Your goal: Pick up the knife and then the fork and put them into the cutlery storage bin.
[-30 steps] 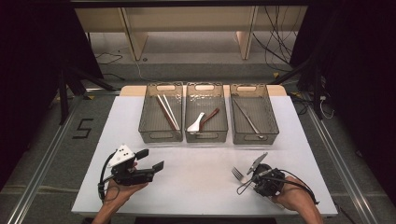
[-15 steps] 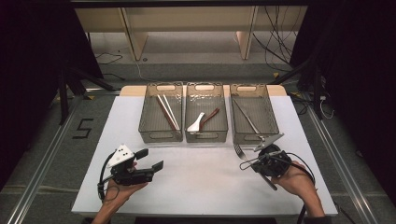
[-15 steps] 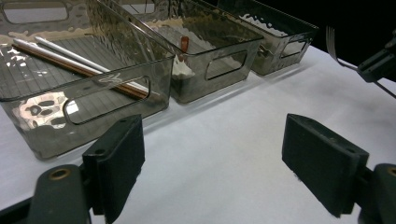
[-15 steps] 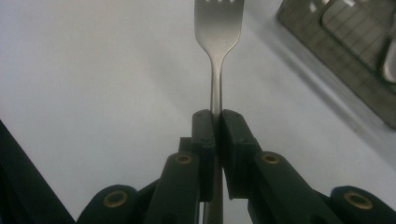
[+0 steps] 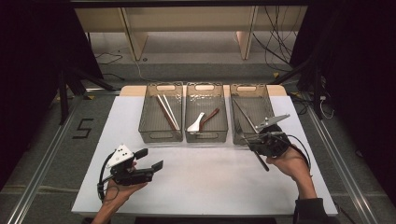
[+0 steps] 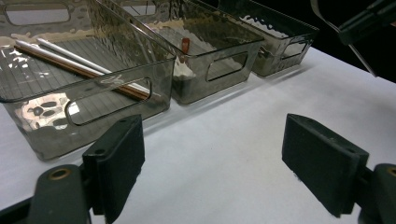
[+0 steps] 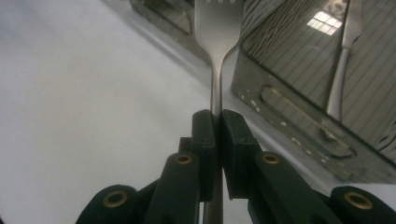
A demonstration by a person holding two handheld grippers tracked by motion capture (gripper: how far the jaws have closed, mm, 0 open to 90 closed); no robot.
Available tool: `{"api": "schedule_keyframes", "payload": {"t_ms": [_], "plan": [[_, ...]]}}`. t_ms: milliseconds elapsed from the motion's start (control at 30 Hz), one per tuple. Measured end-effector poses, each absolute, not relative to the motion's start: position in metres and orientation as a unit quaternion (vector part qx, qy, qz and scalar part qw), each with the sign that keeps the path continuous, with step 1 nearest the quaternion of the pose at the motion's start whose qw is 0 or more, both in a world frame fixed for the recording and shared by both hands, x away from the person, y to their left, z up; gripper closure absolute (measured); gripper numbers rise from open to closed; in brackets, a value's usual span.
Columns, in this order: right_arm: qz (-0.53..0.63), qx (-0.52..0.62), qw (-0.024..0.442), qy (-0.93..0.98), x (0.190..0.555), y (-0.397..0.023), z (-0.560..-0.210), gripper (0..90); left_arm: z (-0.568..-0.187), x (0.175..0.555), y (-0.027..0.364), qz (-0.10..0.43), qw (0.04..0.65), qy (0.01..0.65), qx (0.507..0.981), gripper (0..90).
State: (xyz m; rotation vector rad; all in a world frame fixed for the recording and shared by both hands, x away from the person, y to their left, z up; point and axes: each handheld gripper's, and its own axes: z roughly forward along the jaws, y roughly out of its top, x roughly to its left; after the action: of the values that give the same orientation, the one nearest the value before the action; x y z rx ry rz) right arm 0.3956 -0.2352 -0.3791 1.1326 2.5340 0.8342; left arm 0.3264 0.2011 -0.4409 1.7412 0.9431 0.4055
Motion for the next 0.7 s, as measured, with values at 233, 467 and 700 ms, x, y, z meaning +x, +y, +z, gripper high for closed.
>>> {"api": "schedule_keyframes", "payload": {"t_ms": [233,467,700], "plan": [[0.300,0.401,0.132,0.856,0.410,-0.234,-0.371,84.9,-0.441,0.327,0.201,0.170,0.532,0.395,0.729,20.7],[0.308,0.412,0.143,0.846,0.427,-0.233,-0.361,84.9,-0.441,0.326,0.201,0.170,0.534,0.396,0.728,20.6],[0.312,0.416,0.149,0.841,0.438,-0.230,-0.358,85.0,-0.441,0.326,0.201,0.170,0.534,0.396,0.727,20.7]]}}
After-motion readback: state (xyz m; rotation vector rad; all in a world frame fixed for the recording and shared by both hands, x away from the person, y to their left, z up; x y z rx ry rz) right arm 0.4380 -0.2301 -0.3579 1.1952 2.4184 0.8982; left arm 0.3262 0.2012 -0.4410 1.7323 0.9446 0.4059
